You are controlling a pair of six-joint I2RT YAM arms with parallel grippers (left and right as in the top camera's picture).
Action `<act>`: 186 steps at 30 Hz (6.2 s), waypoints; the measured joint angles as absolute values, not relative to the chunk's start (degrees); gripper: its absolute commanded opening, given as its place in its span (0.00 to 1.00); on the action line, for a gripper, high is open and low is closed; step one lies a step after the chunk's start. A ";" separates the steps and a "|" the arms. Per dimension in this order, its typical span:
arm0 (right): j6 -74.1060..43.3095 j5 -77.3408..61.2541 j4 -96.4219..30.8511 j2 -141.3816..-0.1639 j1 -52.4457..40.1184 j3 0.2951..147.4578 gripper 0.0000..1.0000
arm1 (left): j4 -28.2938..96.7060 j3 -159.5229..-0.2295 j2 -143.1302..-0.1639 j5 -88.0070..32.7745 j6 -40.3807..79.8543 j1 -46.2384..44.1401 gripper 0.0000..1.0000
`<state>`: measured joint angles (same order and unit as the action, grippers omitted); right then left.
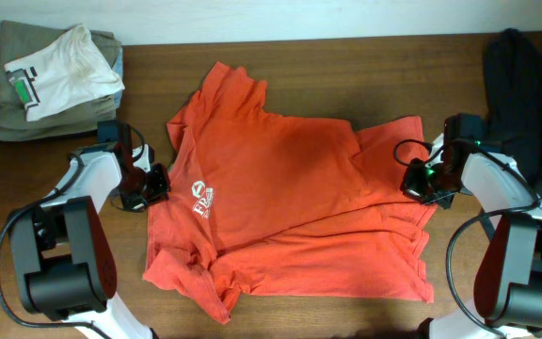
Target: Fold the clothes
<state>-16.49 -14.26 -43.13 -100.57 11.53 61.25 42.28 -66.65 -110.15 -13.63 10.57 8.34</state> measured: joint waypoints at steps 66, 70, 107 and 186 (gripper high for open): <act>-11.70 -13.19 -56.77 -103.18 9.80 82.63 0.76 | 56.16 -148.07 -149.16 -7.07 -6.50 -4.69 0.99; -11.49 -13.21 -57.01 -103.18 7.22 82.63 0.75 | 55.94 -148.90 -153.93 -7.05 -7.81 -4.58 0.99; -10.66 -2.52 -41.63 -106.21 5.54 82.65 0.54 | 44.34 -149.62 -160.83 -6.83 -9.47 -4.58 0.01; -12.86 -5.21 -89.71 -123.28 13.74 121.30 0.04 | 96.42 -156.55 -148.07 0.97 -3.38 0.10 0.01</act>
